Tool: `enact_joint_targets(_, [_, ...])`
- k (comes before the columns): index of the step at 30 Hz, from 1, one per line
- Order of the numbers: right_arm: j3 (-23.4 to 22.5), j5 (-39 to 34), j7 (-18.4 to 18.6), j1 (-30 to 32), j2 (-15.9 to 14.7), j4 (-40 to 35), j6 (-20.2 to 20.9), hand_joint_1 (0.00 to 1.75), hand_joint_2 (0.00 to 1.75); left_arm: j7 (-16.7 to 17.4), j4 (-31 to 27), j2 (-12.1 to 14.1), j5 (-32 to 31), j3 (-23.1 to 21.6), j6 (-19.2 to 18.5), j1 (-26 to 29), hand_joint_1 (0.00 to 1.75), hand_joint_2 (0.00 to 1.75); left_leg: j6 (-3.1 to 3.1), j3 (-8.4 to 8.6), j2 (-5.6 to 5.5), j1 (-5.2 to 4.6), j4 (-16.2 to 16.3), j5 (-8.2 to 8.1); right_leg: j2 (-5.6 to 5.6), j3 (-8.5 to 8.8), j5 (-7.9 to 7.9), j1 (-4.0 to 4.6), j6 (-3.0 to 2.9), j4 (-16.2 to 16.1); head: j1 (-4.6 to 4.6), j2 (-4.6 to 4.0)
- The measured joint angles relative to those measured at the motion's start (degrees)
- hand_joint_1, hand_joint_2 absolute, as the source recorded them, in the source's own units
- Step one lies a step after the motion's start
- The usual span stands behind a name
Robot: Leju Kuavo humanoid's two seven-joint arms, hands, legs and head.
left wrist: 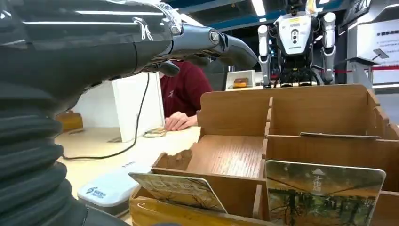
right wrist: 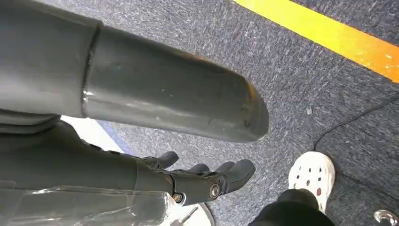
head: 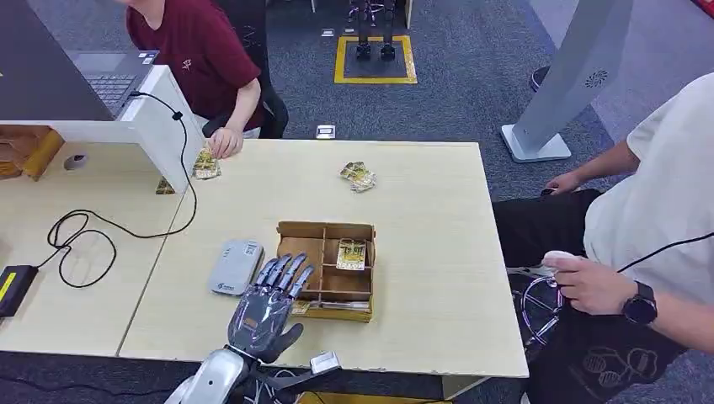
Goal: Pass the card to the sensor for recognition and then transmit it.
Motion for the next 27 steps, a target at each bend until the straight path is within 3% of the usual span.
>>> enact_joint_targets(15, [0.7,0.0,0.2,0.0,0.4,-1.4,1.1,0.00,0.00,0.0,1.6,-1.5,-2.1,2.8,-1.1,0.7,0.02,1.75,0.00,0.00,-0.01,0.00,0.0,0.00,-0.01,0.01,0.00,0.00,0.00,0.0,0.02,0.02])
enact_joint_targets(16, [0.7,0.0,0.1,0.0,0.4,-1.4,1.1,0.00,0.00,0.0,1.7,-1.6,-2.2,3.0,-1.2,0.8,1.62,1.75,0.00,0.00,-0.01,0.00,0.0,0.00,-0.01,0.01,0.00,0.00,0.00,0.0,0.02,0.02])
enact_joint_targets(17, [0.7,0.0,0.1,0.0,0.4,-1.4,1.1,0.00,0.00,0.0,1.8,-1.7,-2.2,3.1,-1.2,0.8,1.75,1.75,0.00,0.00,-0.01,0.00,0.0,0.00,-0.01,0.01,0.00,0.00,0.00,0.0,0.02,0.02])
enact_joint_targets(27, [0.9,0.0,0.1,0.0,0.5,-2.0,1.2,0.00,0.00,-1.6,2.3,-2.9,-1.9,5.5,-2.2,1.6,1.75,1.75,0.00,0.00,-0.02,0.00,0.0,0.00,-0.02,0.01,0.00,0.00,0.00,0.0,0.00,0.02])
